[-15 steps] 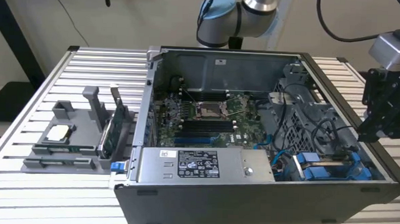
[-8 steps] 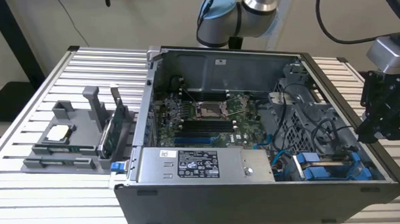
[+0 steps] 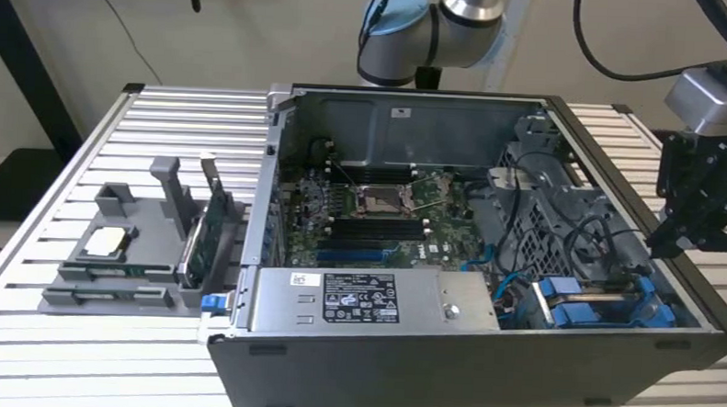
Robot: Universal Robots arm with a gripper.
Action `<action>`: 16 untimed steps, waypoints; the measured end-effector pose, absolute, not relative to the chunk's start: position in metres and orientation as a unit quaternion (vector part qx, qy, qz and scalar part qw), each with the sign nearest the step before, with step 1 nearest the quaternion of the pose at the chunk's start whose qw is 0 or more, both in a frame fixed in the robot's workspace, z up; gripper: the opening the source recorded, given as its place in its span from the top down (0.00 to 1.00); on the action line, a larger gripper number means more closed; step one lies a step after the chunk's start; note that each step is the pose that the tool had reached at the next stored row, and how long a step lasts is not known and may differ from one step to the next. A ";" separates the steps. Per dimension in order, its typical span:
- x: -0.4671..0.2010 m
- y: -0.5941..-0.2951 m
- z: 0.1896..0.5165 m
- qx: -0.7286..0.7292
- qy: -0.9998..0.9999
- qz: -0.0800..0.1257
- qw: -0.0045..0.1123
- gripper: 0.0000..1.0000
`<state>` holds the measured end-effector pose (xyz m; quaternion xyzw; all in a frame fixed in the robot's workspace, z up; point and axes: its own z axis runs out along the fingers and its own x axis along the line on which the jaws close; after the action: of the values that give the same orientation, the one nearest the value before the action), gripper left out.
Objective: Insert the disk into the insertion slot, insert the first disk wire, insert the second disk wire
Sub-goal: 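Insert the second disk wire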
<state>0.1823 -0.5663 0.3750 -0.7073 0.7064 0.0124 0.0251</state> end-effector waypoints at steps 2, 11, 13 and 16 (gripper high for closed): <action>0.182 -0.566 0.375 -0.707 0.706 0.013 0.024 0.84; 0.173 -0.566 0.383 -0.707 0.707 0.016 0.022 0.84; 0.168 -0.566 0.384 -0.706 0.707 0.016 0.022 0.84; 0.162 -0.566 0.386 -0.706 0.708 0.016 0.022 0.84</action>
<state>0.1618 -0.5661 0.3860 -0.7056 0.7081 0.0158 0.0223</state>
